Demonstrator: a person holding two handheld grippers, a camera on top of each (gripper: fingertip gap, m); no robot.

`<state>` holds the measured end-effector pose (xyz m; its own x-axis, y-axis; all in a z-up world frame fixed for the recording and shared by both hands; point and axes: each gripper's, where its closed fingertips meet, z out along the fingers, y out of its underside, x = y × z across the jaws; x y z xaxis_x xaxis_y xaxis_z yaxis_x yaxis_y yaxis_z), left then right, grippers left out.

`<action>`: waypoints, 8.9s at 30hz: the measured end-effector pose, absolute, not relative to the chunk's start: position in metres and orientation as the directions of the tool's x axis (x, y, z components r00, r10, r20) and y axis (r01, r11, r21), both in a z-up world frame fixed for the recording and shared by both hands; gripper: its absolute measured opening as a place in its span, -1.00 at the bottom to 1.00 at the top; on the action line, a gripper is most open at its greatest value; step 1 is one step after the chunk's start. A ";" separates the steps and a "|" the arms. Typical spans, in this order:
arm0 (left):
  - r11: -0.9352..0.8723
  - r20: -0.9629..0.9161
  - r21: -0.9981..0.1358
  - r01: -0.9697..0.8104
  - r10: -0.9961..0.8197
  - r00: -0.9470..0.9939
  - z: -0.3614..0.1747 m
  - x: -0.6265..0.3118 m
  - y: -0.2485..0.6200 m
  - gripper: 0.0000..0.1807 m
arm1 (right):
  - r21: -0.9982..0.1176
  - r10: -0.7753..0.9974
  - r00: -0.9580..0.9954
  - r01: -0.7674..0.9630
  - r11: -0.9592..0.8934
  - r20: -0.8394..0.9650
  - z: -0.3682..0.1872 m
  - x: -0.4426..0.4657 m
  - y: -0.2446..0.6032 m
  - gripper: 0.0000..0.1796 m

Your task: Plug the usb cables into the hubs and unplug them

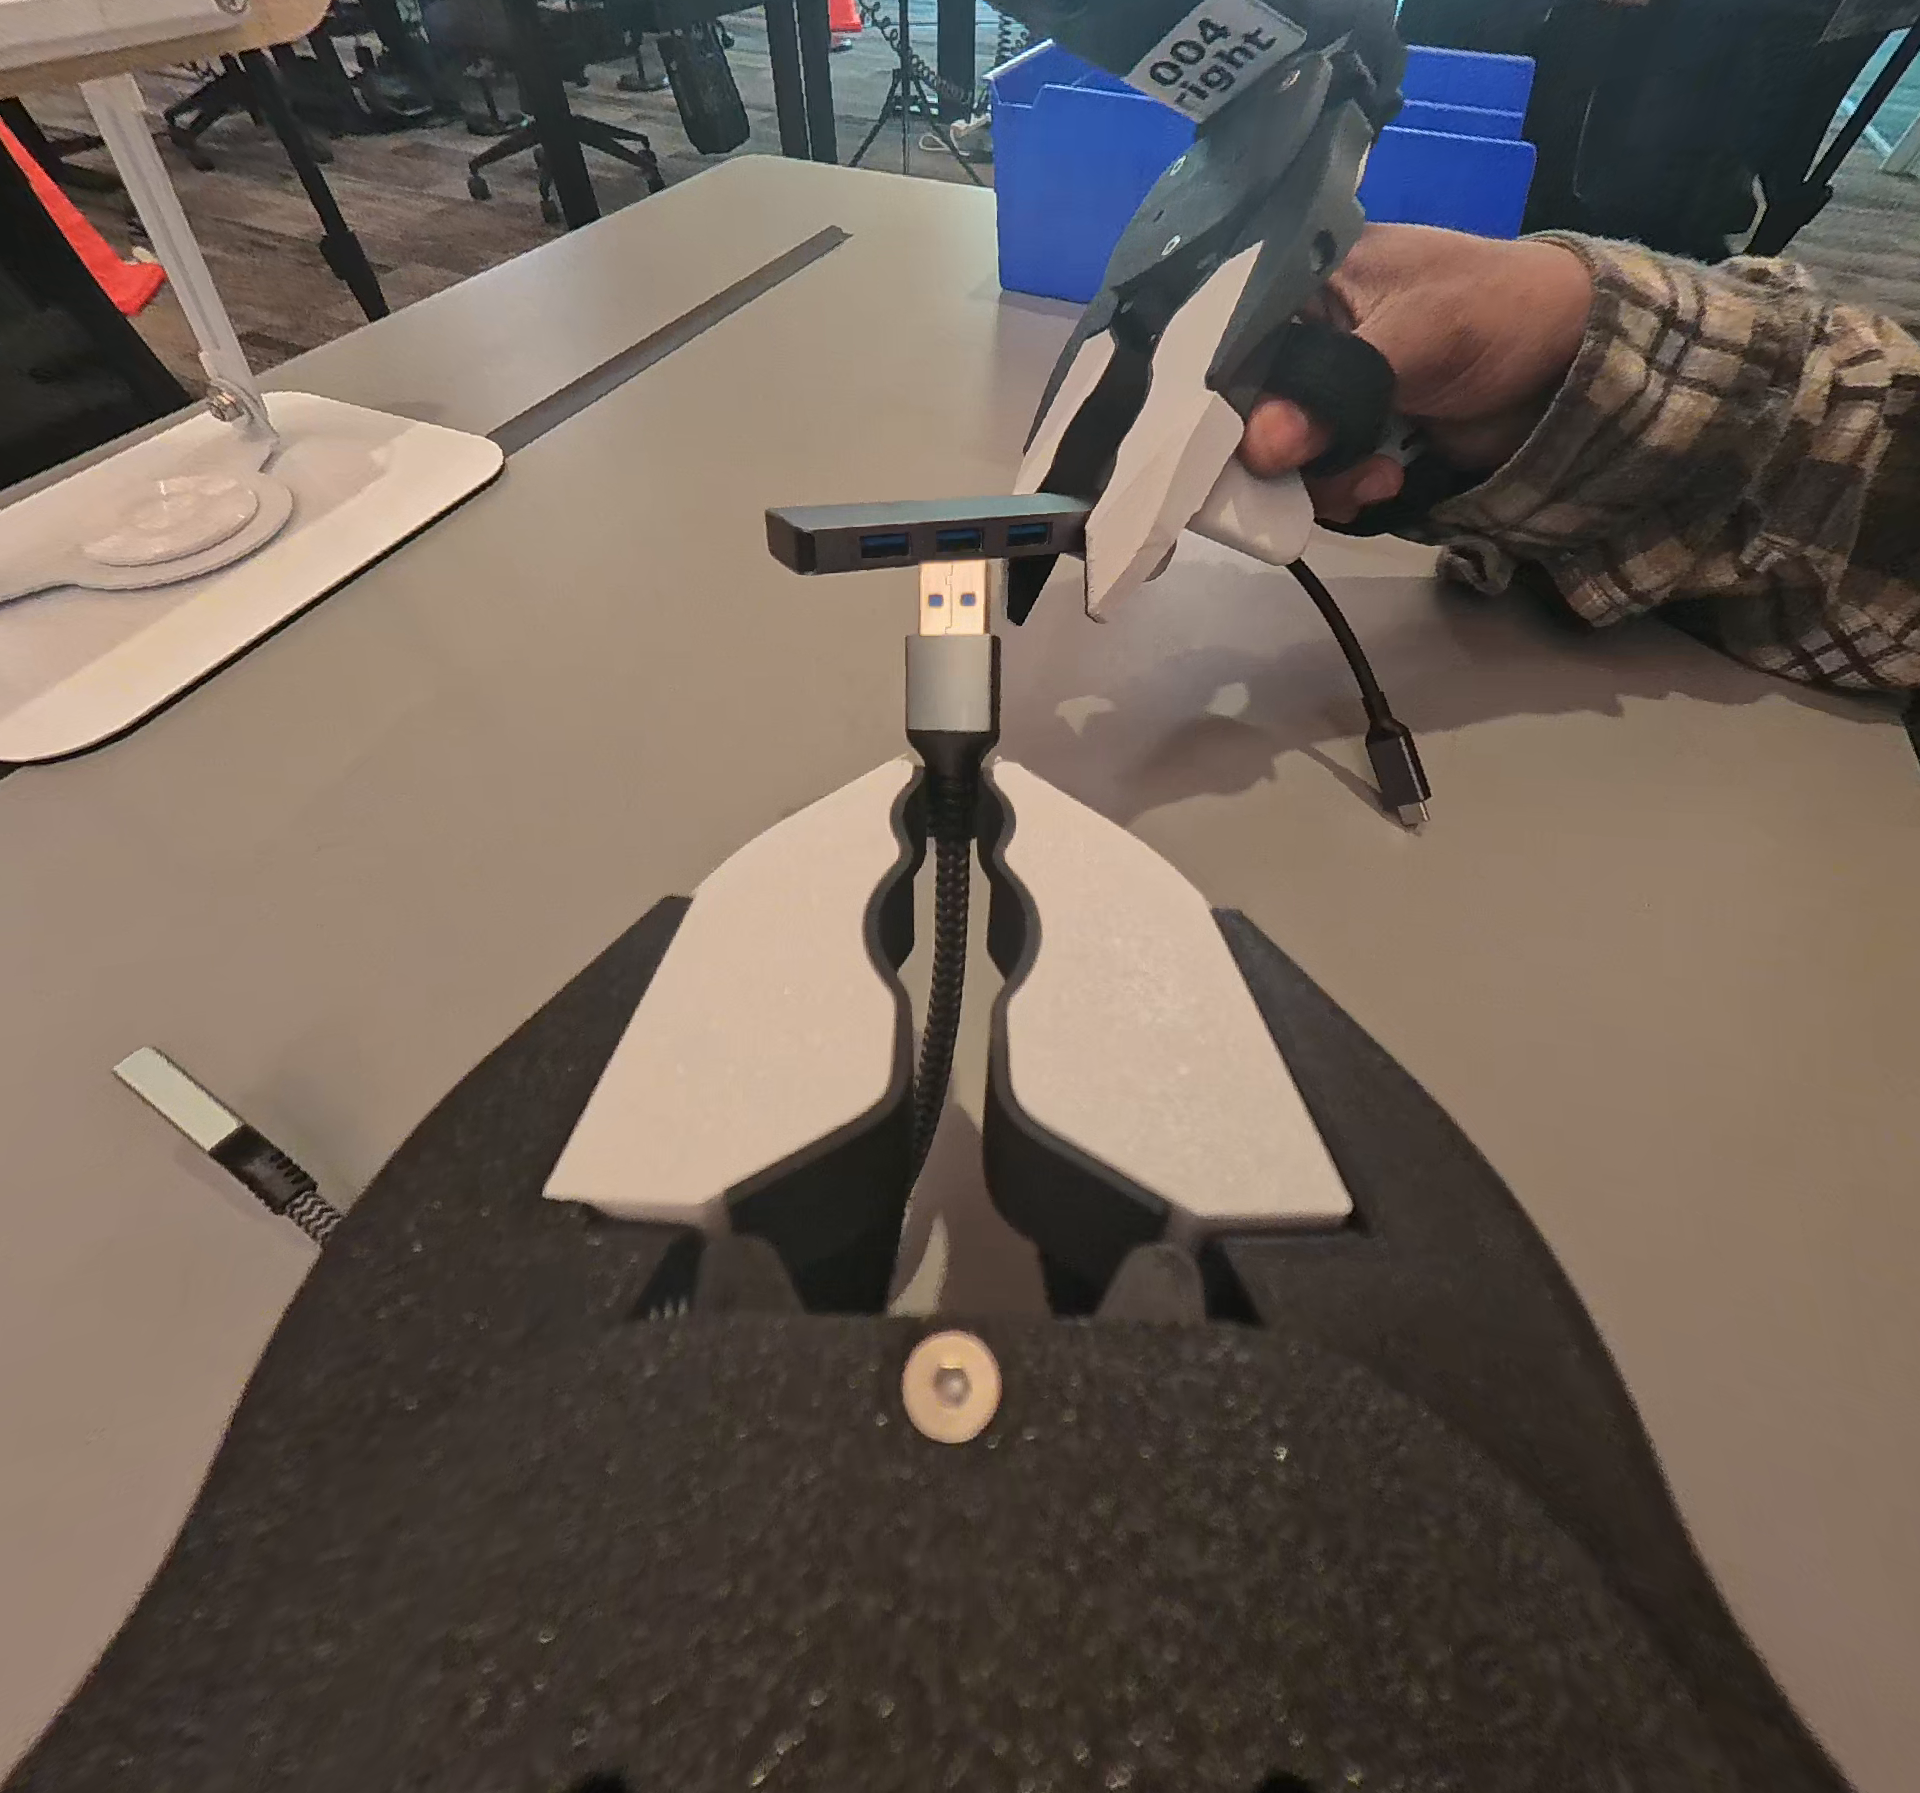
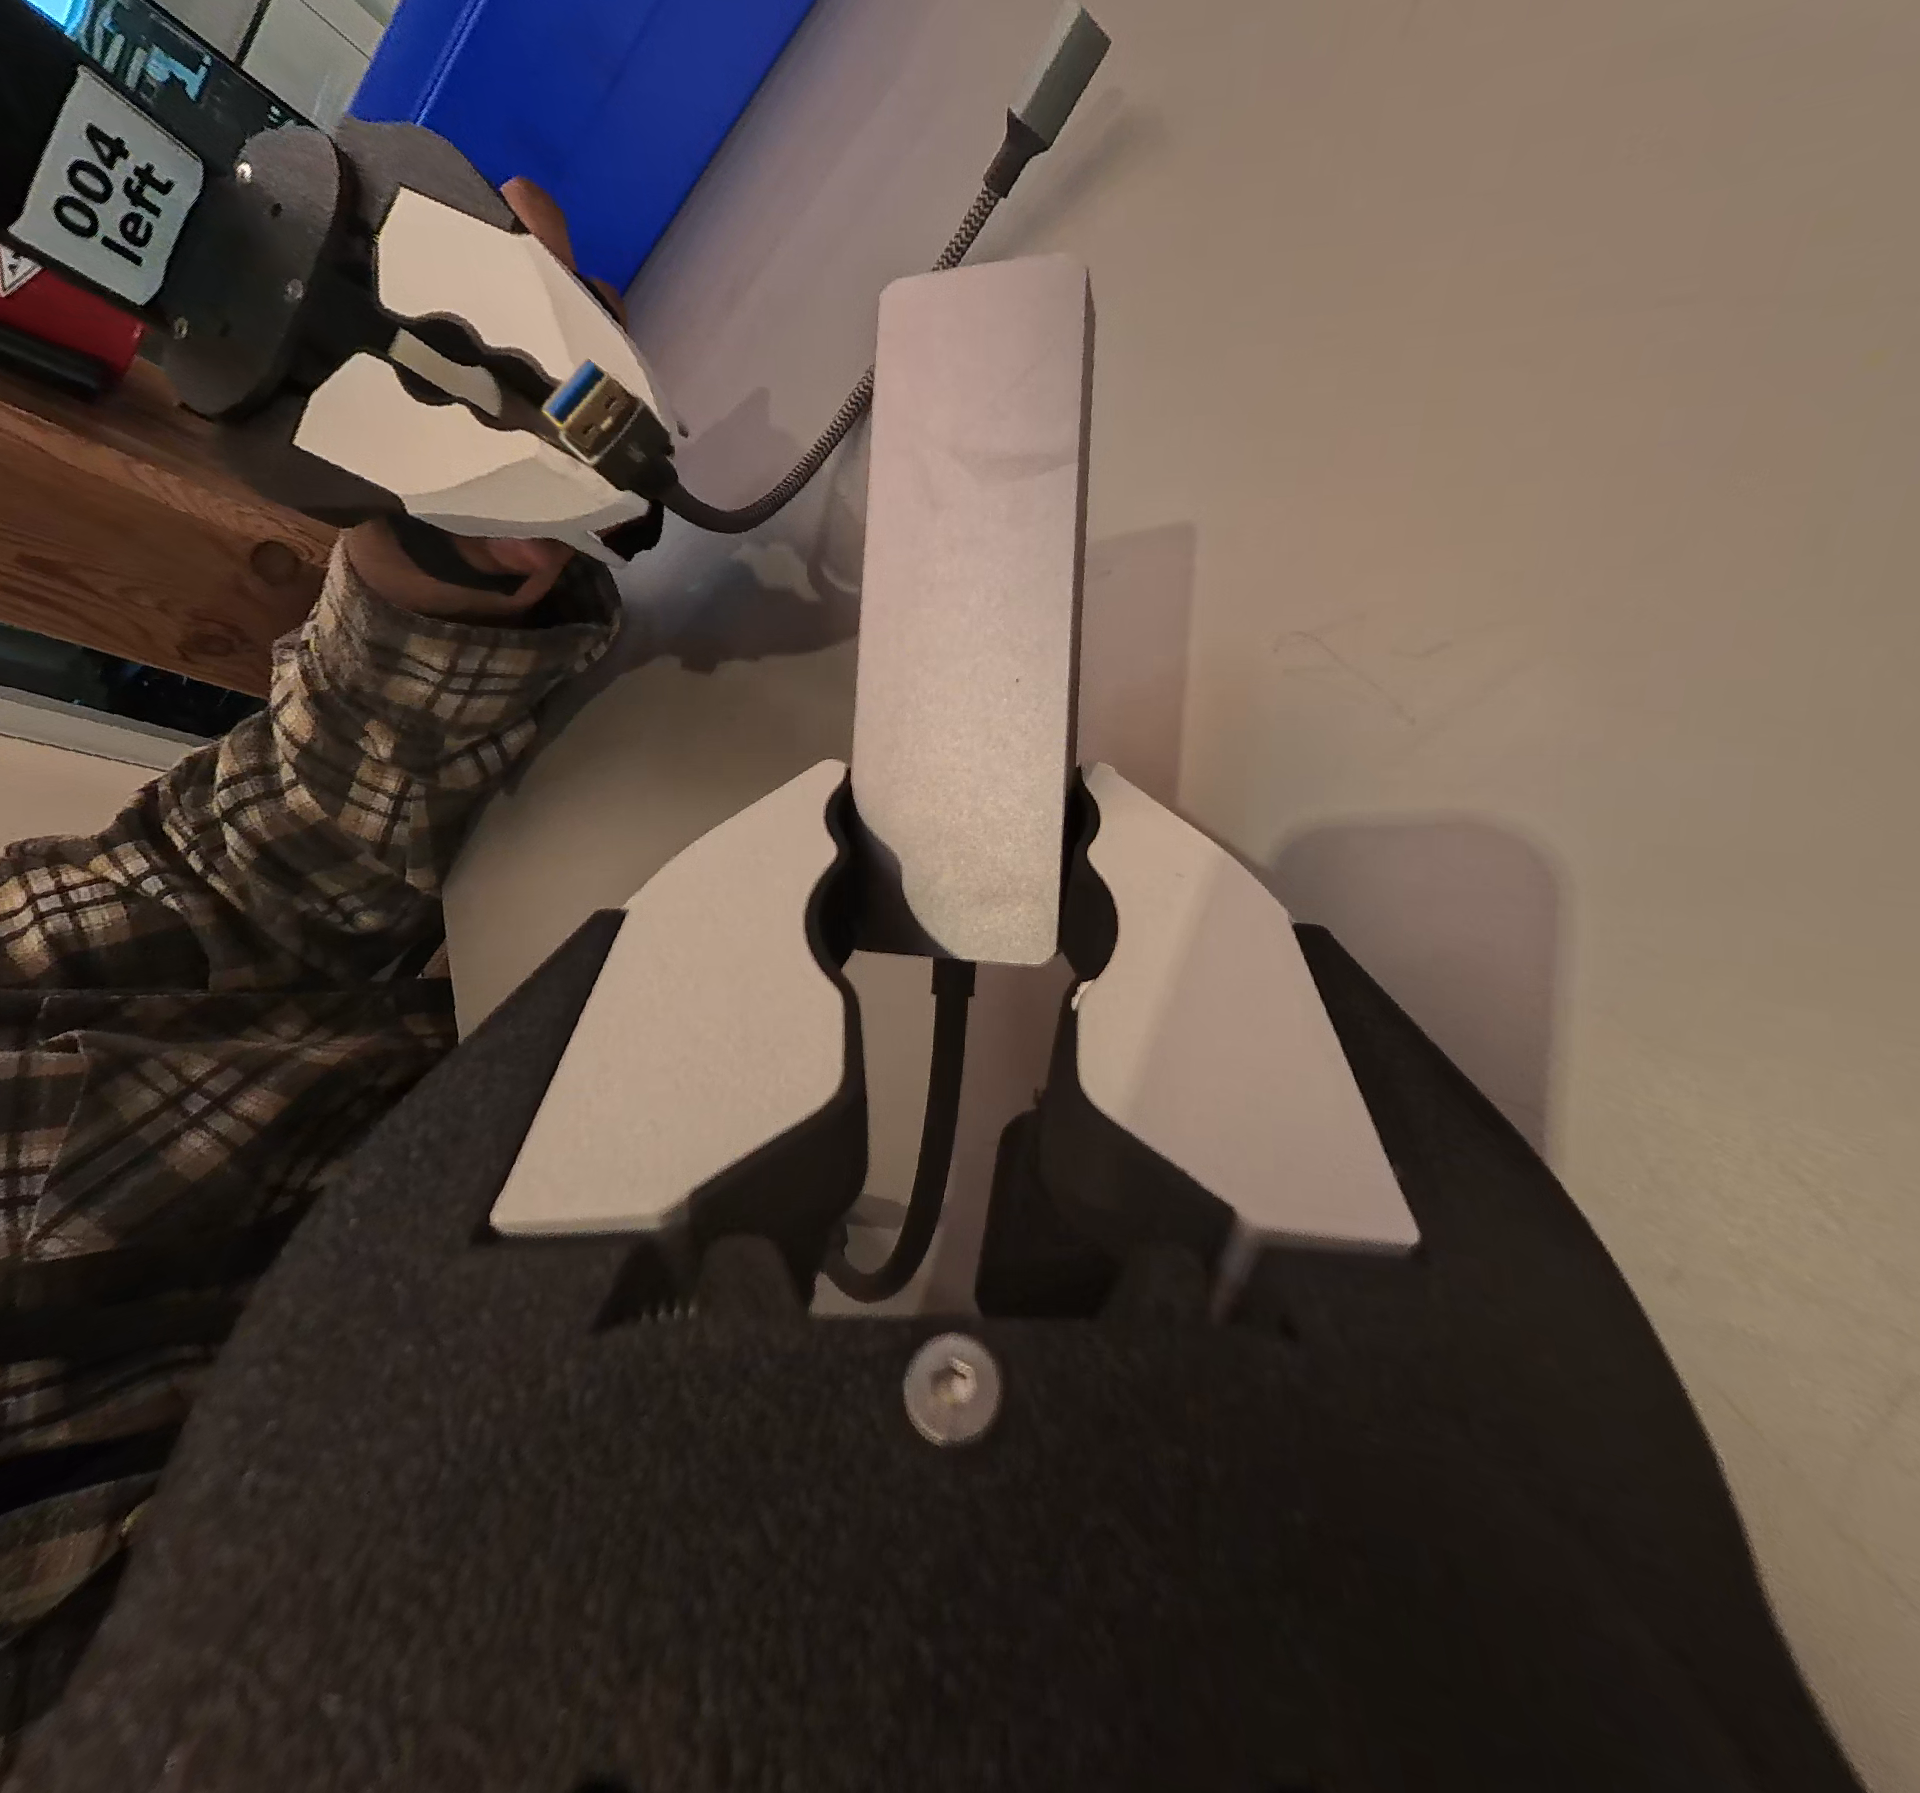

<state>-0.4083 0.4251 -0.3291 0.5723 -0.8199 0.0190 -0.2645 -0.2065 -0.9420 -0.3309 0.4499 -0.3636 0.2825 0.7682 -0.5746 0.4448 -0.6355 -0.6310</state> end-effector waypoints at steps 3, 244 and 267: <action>-0.242 0.048 -0.931 -0.273 -0.823 0.567 -0.332 -0.410 0.425 -0.91 | -0.633 0.769 0.281 0.444 -0.634 -0.574 -0.362 -0.330 0.450 -0.60; -0.024 -0.331 -0.876 -0.482 -0.696 0.638 -0.324 -0.383 0.464 -0.84 | -0.698 0.772 0.205 0.336 -0.632 -0.601 -0.329 -0.328 0.464 -0.34; -0.036 -0.303 -0.858 -0.512 -0.769 0.562 -0.327 -0.381 0.452 -0.91 | -0.334 0.300 -0.150 0.493 -0.803 -0.942 -0.318 -0.363 0.429 -0.87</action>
